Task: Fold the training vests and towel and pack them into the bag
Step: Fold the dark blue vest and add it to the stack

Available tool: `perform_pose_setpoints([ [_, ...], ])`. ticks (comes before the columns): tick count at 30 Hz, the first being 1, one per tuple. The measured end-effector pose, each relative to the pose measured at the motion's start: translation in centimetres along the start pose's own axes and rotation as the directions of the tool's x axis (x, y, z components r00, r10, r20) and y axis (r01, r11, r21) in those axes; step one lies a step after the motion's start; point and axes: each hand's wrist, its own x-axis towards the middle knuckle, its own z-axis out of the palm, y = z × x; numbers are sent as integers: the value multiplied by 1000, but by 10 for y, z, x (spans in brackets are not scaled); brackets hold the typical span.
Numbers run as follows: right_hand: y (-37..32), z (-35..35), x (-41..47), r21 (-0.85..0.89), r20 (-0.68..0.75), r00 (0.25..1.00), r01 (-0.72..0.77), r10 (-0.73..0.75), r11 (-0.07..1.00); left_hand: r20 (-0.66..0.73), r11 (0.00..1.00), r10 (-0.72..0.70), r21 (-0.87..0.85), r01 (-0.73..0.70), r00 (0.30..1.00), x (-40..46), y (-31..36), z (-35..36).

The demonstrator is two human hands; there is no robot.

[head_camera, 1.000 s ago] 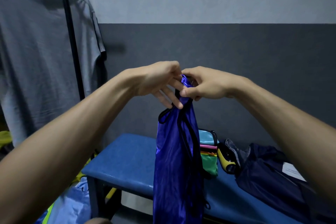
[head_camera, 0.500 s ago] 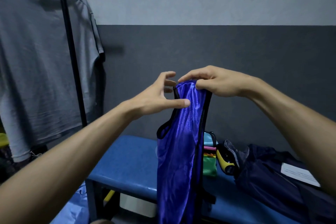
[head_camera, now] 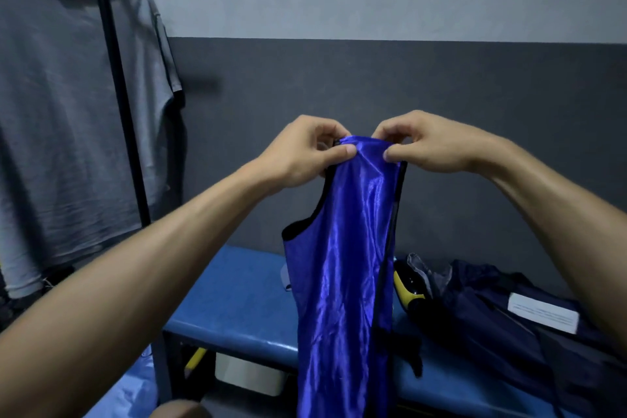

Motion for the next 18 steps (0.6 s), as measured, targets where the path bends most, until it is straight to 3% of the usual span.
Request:
perform_pose_setpoints([
  [3, 8, 10, -5, 266, 22, 999, -52, 47, 962, -1, 1000, 5, -15, -5, 1000, 3, 8, -3],
  [7, 24, 28, -5, 600, -56, 989, -76, 137, 796, 99, 998, -47, -40, 52, 994, -2, 4, -17],
  [11, 18, 46, 10, 653, -130, 983, -10, 126, 757, 181, 994, -108, 10, 108, 978, -3, 3, -36],
  [16, -5, 66, 31, 667, -161, 985, 67, 56, 742, 167, 895, -103, 446, 18, 981, 3, 5, -41],
  [18, -9, 77, 35, 711, -182, 980, 78, 77, 699, 150, 858, -90, 513, 0, 985, 2, 4, -43],
])
